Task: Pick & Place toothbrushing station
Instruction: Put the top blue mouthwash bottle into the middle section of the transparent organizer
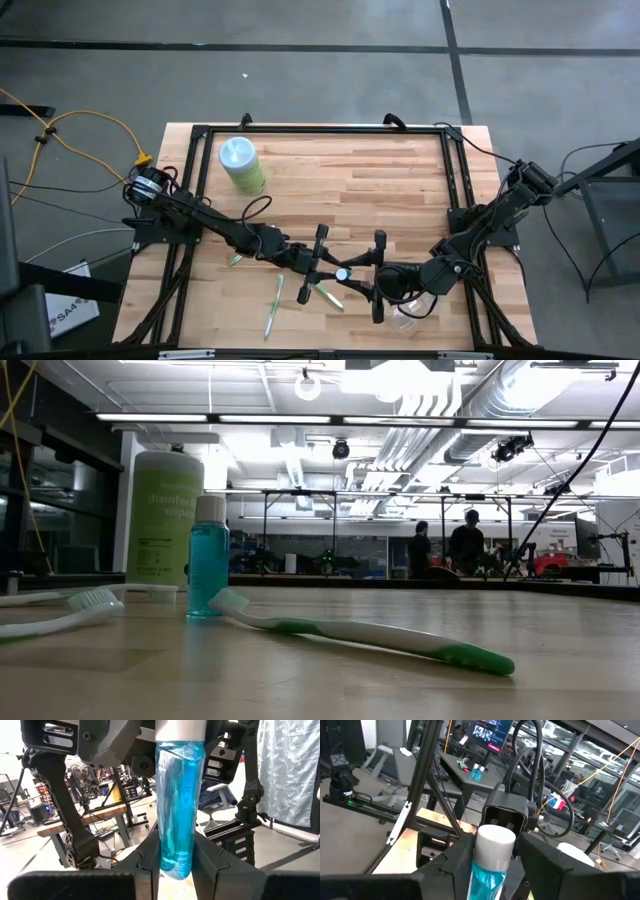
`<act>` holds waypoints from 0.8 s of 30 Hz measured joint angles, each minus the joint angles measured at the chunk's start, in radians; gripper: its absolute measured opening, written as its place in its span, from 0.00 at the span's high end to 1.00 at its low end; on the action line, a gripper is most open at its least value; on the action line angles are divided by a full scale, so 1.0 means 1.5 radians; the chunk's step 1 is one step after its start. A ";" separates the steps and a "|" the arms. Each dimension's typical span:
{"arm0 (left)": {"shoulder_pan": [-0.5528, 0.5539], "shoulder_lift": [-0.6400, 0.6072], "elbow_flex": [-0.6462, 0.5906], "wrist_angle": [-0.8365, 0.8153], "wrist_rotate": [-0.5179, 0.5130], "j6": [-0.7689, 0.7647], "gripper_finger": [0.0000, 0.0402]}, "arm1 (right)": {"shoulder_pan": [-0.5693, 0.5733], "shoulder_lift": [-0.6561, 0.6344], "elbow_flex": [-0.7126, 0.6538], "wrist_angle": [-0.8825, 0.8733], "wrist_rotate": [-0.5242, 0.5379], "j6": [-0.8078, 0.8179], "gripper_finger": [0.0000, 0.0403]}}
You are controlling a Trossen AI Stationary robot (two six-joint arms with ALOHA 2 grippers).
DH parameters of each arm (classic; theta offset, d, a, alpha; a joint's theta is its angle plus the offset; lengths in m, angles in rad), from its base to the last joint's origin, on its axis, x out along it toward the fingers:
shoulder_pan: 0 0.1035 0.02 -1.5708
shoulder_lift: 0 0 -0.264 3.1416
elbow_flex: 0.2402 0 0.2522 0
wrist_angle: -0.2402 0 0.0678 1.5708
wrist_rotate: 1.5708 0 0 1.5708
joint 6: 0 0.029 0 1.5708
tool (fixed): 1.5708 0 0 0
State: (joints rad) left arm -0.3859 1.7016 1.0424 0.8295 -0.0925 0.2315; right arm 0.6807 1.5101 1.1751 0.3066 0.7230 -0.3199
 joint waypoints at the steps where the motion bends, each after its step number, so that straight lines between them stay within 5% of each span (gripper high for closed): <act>1: 0.000 0.000 0.000 0.000 0.000 0.000 0.83 | 0.000 0.000 0.000 0.000 -0.001 0.000 0.63; 24: 0.000 0.000 0.000 -0.003 0.000 0.029 0.83 | -0.001 -0.001 0.000 -0.020 -0.039 0.031 0.78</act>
State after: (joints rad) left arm -0.3862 1.7016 1.0420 0.8246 -0.0921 0.2754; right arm 0.6800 1.5089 1.1751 0.2764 0.6639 -0.2737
